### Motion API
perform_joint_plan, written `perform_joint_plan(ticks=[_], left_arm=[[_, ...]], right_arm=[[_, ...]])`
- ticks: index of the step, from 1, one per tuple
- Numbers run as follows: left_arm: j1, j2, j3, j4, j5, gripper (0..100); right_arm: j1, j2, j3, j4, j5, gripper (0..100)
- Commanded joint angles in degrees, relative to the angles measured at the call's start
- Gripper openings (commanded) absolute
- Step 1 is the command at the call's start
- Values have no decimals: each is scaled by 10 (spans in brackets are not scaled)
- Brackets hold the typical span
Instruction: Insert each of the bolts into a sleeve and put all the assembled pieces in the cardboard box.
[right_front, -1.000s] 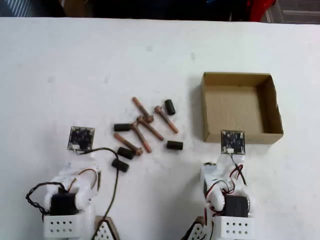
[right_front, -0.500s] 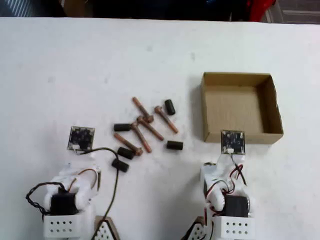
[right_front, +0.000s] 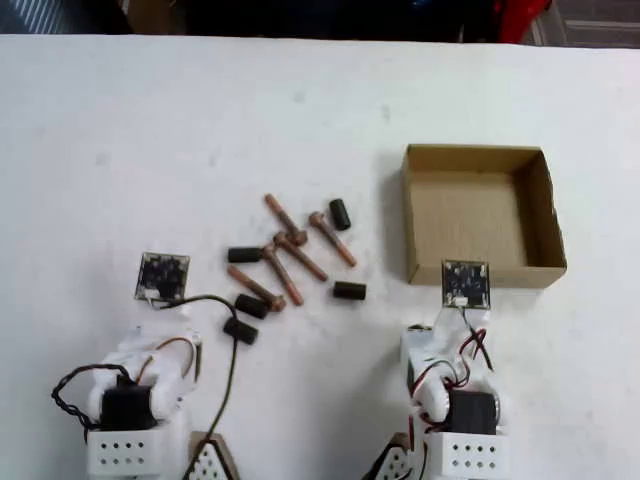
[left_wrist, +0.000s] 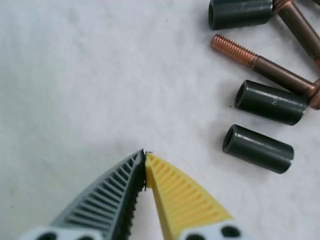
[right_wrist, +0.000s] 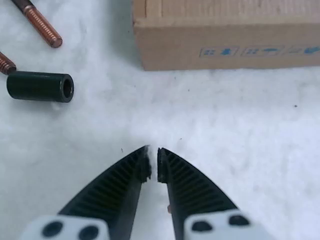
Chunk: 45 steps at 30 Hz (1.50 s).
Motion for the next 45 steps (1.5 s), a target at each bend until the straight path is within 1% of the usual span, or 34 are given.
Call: perform_joint_plan(ticks=[1, 26, 32, 37, 41, 45], left_arm=[[-2, -3, -1, -15, 4, 24], [-2, -3, -1, -15, 4, 24], [-2, -3, -1, -15, 4, 24], [-2, -3, -1, -15, 4, 24], [-2, -3, -1, -15, 4, 24], [-2, -3, -1, -15, 4, 24]], right_arm=[[0, -3, 5, 4, -5, 18], [-4, -3, 5, 1, -5, 18], [-61, -3, 5, -52, -4, 18], [-109, -4, 5, -73, -4, 18], [-130, -4, 5, -73, -4, 18], [-131, -2, 5, -68, -4, 18]])
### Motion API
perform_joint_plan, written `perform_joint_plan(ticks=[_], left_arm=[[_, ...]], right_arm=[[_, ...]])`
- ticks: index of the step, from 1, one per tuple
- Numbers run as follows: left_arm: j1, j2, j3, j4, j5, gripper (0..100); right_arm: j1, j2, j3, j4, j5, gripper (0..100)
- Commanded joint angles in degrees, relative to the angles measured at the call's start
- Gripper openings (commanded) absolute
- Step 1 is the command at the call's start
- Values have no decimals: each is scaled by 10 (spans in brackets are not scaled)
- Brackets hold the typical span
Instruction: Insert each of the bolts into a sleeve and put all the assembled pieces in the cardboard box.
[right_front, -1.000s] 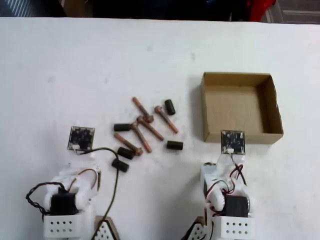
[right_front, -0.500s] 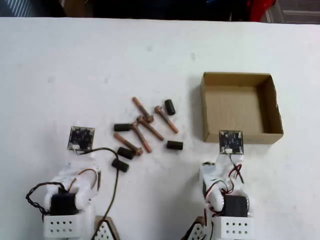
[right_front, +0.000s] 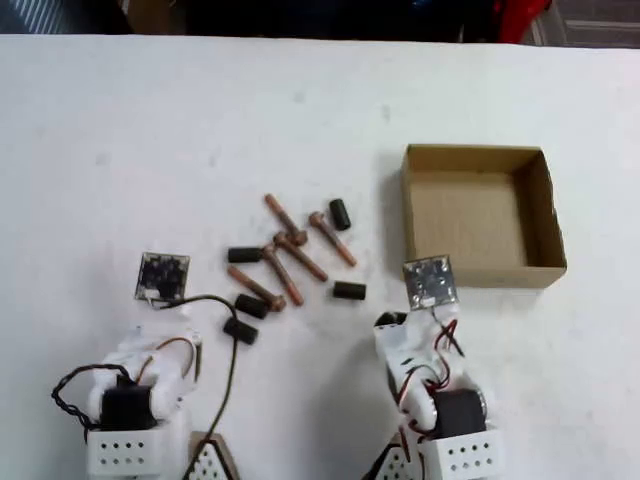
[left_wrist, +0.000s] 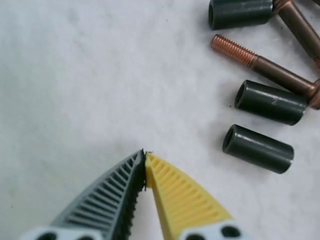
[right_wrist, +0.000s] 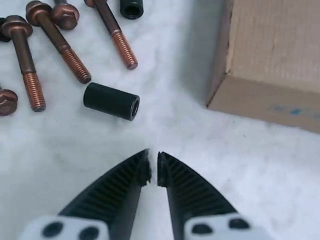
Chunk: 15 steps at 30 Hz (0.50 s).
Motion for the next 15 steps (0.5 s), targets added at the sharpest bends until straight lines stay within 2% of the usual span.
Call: perform_joint_plan(ticks=[1, 5, 15], left_arm=[[-2, -3, -1, -15, 4, 24], [-2, -3, -1, -15, 4, 24], [-2, -3, -1, -15, 4, 24]], right_arm=[[-6, -1, 5, -8, -4, 18], [-6, -3, 5, 34, -4, 18], [-7, -2, 5, 61, -4, 18]])
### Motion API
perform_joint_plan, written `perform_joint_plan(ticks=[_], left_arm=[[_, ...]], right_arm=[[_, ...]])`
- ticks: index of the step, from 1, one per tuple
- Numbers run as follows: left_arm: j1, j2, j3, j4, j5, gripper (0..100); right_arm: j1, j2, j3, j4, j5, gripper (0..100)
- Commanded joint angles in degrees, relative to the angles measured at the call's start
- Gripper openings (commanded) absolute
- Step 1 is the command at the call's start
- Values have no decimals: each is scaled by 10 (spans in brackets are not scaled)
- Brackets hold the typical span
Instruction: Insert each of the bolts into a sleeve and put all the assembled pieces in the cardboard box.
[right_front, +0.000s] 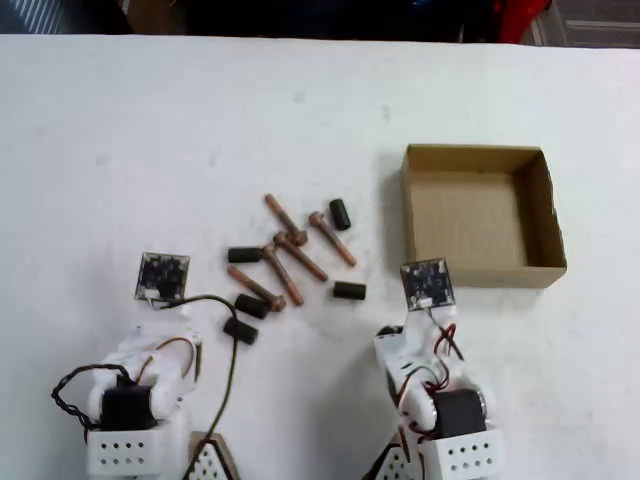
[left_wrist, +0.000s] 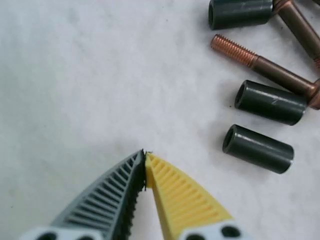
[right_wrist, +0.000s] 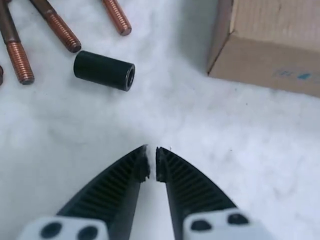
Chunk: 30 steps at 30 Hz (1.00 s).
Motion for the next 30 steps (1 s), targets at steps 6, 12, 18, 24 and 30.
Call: perform_joint_plan(ticks=[6, 12, 18, 24, 30], left_arm=[[-2, -3, -1, -15, 4, 24], [-2, -3, -1, -15, 4, 24], [-2, -3, -1, -15, 4, 24], [-2, -3, -1, -15, 4, 24], [-2, -3, -1, -15, 4, 24]], right_arm=[[1, -4, 5, -2, -4, 18], [46, -5, 4, -112, 137, 18], [82, -5, 4, -162, 334, 18], [87, -5, -48, -159, 305, 17], [87, 0, -200, -118, 296, 18]])
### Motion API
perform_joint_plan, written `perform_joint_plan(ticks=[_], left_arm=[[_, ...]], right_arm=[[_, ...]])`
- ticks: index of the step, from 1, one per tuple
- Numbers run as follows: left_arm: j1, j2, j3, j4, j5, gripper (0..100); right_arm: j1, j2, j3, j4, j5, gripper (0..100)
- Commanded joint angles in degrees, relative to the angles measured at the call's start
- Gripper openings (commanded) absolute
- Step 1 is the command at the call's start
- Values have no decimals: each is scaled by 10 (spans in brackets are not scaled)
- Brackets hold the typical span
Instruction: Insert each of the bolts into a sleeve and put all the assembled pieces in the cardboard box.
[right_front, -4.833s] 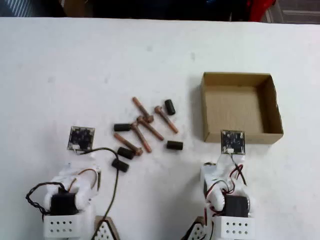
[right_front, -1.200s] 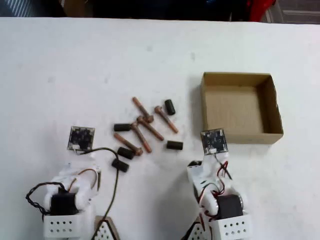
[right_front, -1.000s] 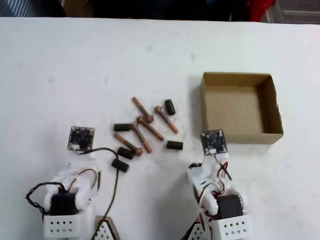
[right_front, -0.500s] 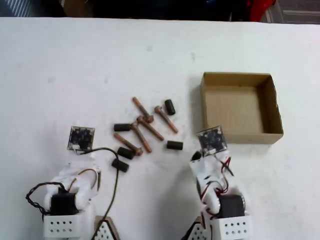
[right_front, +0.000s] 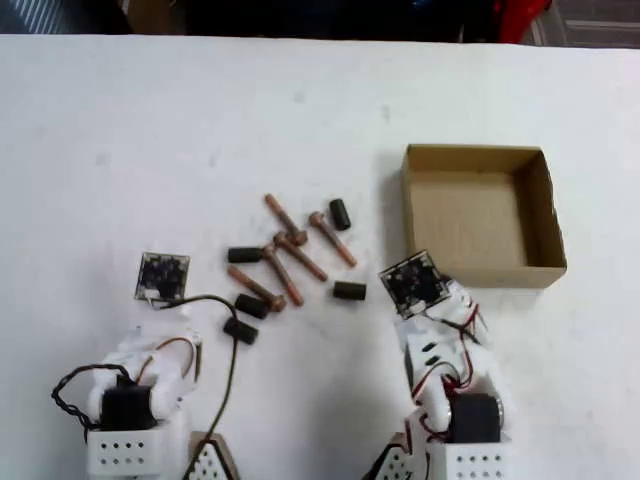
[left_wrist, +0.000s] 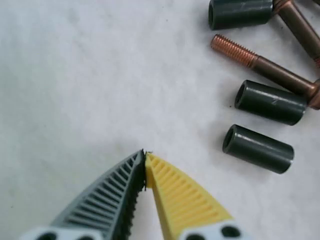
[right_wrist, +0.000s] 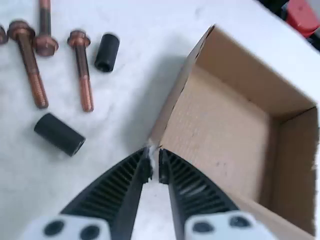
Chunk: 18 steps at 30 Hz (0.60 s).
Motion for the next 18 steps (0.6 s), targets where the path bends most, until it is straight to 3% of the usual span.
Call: perform_joint_plan(ticks=[1, 7, 18], left_arm=[[-2, -3, -1, -15, 4, 24], [-2, -3, -1, -15, 4, 24], [-2, -3, -1, -15, 4, 24]], right_arm=[[2, 0, -149, 51, -8, 18], [-1, 63, -296, 109, -7, 18], [-7, 509, -527, 132, -47, 18]])
